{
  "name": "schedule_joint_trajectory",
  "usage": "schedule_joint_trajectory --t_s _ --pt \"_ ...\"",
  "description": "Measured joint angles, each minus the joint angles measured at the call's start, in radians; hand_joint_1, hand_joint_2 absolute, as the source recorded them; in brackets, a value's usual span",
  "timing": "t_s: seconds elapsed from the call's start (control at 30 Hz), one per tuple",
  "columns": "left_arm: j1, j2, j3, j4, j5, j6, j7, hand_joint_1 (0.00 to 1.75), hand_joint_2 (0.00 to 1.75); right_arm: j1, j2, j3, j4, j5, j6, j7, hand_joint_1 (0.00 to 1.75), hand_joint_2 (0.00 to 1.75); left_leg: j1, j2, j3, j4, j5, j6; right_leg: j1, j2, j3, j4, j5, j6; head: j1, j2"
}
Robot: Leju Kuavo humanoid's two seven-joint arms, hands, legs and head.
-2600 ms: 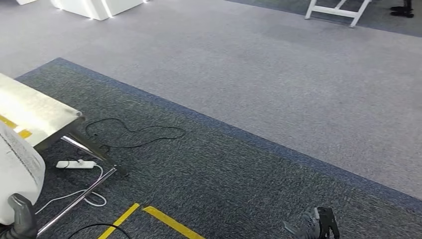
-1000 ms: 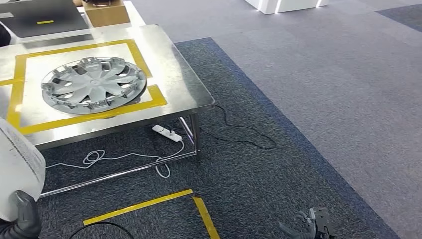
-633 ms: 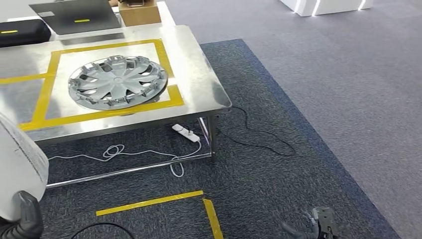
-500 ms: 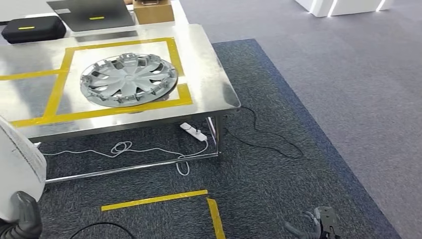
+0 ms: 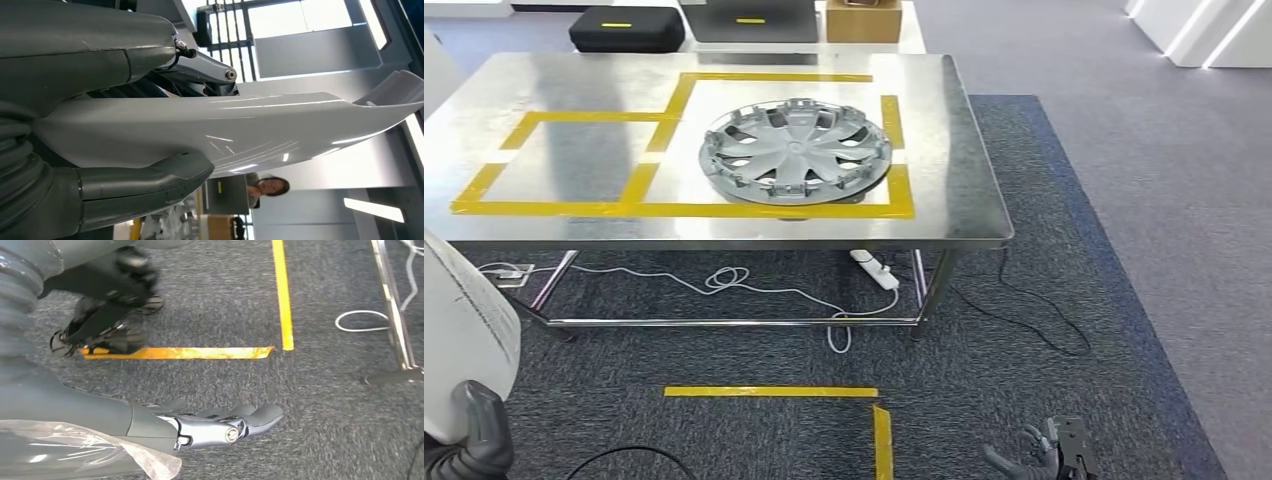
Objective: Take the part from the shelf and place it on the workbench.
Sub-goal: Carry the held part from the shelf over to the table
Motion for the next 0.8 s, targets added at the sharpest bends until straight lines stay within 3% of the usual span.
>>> schedule_joint_trajectory --t_s 0.03,0.07,0.1,0.17,0.23,0.3,0.37,0.43,0.5,0.53,0.57,0.6,0.67,0.73,0.8 --pt "0.0 0.001 0.0 0.0 -0.001 0.001 0.0 1.75 1.75 0.002 0.0 -0.001 0.0 0.001 0.0 0.0 0.0 1.75 -0.001 -0.016 0.001 0.0 -0.001 0.0 0.0 0.002 -0.01 0.002 0.018 -0.001 0.0 0.0" --pt "0.0 0.001 -0.001 0.001 -0.002 0.002 0.0 1.75 1.75 0.003 0.0 -0.001 0.0 0.002 -0.001 0.0 0.0 1.75 -0.001 -0.032 0.004 0.001 -0.002 -0.001 0.0 0.006 -0.001 -0.037 0.055 -0.003 0.0 0.0" --pt "0.0 0.002 -0.001 0.001 -0.004 0.004 0.0 1.75 1.75 0.002 0.0 -0.002 0.0 0.003 -0.001 0.0 0.0 1.75 -0.001 -0.046 0.007 0.002 -0.003 -0.003 -0.001 0.017 0.023 -0.107 0.102 -0.006 0.0 0.0" --pt "0.0 0.002 -0.002 0.001 -0.008 0.009 0.0 1.75 1.75 0.001 0.0 -0.004 0.0 0.005 0.0 0.0 0.0 1.75 -0.001 -0.07 0.007 0.006 -0.008 -0.01 -0.004 0.057 0.076 -0.23 0.154 -0.012 0.001 0.0" --pt "0.0 0.003 -0.003 0.002 -0.011 0.012 0.0 1.75 1.75 0.001 0.0 -0.008 0.0 0.008 0.0 0.0 0.0 1.75 0.001 -0.091 0.001 0.009 -0.008 -0.021 -0.003 0.075 0.099 -0.266 0.153 -0.018 0.001 0.0" --pt "0.002 0.004 -0.004 0.002 -0.013 0.014 0.0 1.75 1.75 0.0 0.001 -0.012 0.0 0.012 0.001 0.0 0.0 1.75 0.005 -0.098 -0.004 0.011 -0.008 -0.034 -0.002 0.056 0.105 -0.271 0.153 -0.027 0.0 0.0" --pt "0.001 0.004 -0.004 0.002 -0.016 0.016 0.0 1.75 1.75 -0.002 0.002 -0.014 0.0 0.014 0.003 -0.001 0.0 1.75 0.003 -0.054 -0.021 0.048 -0.032 -0.045 -0.004 0.032 0.112 -0.277 0.153 -0.04 -0.004 0.0" --pt "-0.001 0.005 -0.004 0.002 -0.02 0.018 0.0 1.75 1.75 0.0 0.002 -0.017 0.0 0.016 0.003 -0.002 0.0 1.75 0.003 0.001 -0.077 0.164 -0.091 -0.054 -0.003 0.004 0.118 -0.279 0.148 -0.051 -0.008 0.0" --pt "-0.001 0.006 -0.004 0.003 -0.021 0.023 0.0 1.75 1.75 0.003 0.002 -0.02 0.0 0.018 0.003 -0.002 0.0 1.75 0.007 0.016 -0.137 0.283 -0.132 -0.06 -0.001 -0.025 0.122 -0.279 0.143 -0.054 -0.008 0.0" --pt "0.0 0.006 -0.004 0.004 -0.022 0.026 0.0 1.75 1.75 0.003 0.002 -0.021 0.0 0.018 0.003 -0.002 0.0 1.75 0.008 0.018 -0.145 0.296 -0.124 -0.06 0.0 -0.039 0.125 -0.278 0.14 -0.054 -0.008 0.0" --pt "0.0 0.007 -0.004 0.005 -0.023 0.029 0.0 1.75 1.75 0.002 0.002 -0.021 0.0 0.019 0.004 -0.002 0.0 1.75 0.009 0.02 -0.135 0.274 -0.1 -0.059 0.0 -0.052 0.129 -0.278 0.137 -0.052 -0.008 0.0" --pt "0.0 0.007 -0.004 0.005 -0.024 0.03 0.0 1.75 1.75 0.001 0.002 -0.022 0.0 0.02 0.004 -0.002 0.0 1.75 0.008 0.03 -0.104 0.212 -0.061 -0.055 0.0 -0.065 0.136 -0.278 0.132 -0.05 -0.008 0.0" --pt "-0.001 0.008 -0.006 0.005 -0.025 0.032 0.0 1.75 1.75 0.0 0.002 -0.023 0.0 0.021 0.005 -0.002 0.0 1.75 -0.003 0.084 -0.037 0.079 -0.01 -0.042 0.003 -0.087 0.145 -0.278 0.122 -0.041 -0.009 0.0" --pt "-0.002 0.008 -0.009 0.005 -0.028 0.035 0.0 1.75 1.75 0.0 0.003 -0.025 0.0 0.022 0.005 -0.002 0.0 1.75 -0.015 0.117 -0.011 0.02 -0.004 -0.029 0.008 -0.11 0.151 -0.279 0.113 -0.03 -0.009 0.0" --pt "0.001 0.009 -0.012 0.005 -0.03 0.038 0.0 1.75 1.75 -0.003 0.003 -0.027 -0.001 0.023 0.005 -0.002 0.0 1.75 -0.015 0.094 -0.013 0.013 -0.004 -0.02 0.008 -0.13 0.162 -0.284 0.107 -0.019 -0.01 0.0"
